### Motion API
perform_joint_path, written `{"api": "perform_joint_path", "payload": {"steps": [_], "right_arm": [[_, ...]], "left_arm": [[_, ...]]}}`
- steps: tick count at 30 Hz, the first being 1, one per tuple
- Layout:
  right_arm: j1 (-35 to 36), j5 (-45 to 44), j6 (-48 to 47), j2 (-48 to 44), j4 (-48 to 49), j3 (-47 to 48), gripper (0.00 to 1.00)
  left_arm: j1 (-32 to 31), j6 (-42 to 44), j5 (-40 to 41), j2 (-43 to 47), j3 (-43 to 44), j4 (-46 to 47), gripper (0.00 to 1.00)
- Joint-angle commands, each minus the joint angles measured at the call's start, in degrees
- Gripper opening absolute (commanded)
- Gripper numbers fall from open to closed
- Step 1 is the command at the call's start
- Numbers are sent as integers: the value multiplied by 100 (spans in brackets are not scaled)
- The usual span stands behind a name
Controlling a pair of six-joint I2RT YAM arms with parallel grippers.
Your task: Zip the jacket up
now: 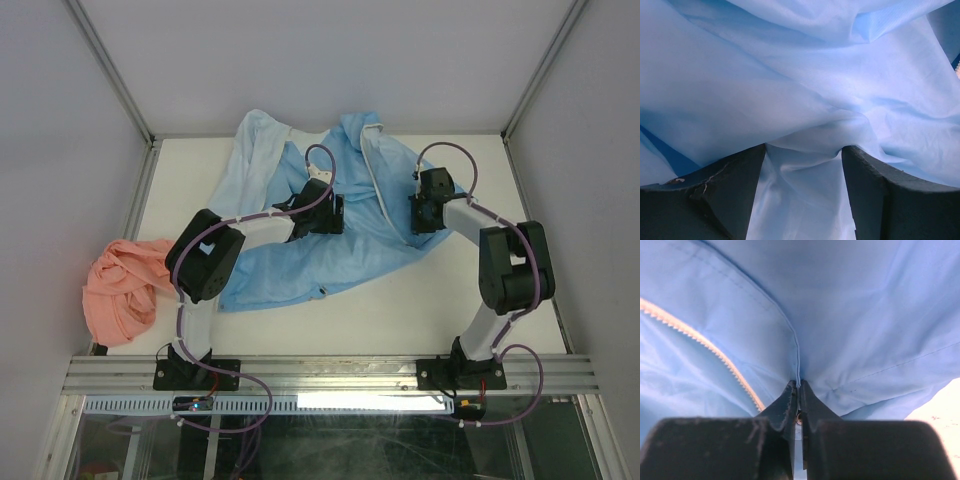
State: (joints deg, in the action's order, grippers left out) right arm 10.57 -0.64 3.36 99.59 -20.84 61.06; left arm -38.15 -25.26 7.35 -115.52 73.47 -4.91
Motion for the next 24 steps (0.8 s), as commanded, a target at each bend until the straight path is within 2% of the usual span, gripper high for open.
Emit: {"api": "perform_joint_path", "payload": {"steps": [1,9,15,20,24], "right_arm": [[-28,350,-20,-698,-317,152,0],[26,1217,235,-2296,-1161,535,0],[391,1822,679,-3124,-1562,227,0],[909,2629,1420,-3627,-728,-920,0],[1060,2705,1934,-3636,104,-1972,0]], "left_arm": [[92,72,-22,-355,-17,-321,67],[195,23,30,-729,534,-374,68],[392,7,163,-1376,1574,-688,69],[405,11,-93,-1310,1966,-741,70],[405,-110,-439,-525,1355,-543,72]]}}
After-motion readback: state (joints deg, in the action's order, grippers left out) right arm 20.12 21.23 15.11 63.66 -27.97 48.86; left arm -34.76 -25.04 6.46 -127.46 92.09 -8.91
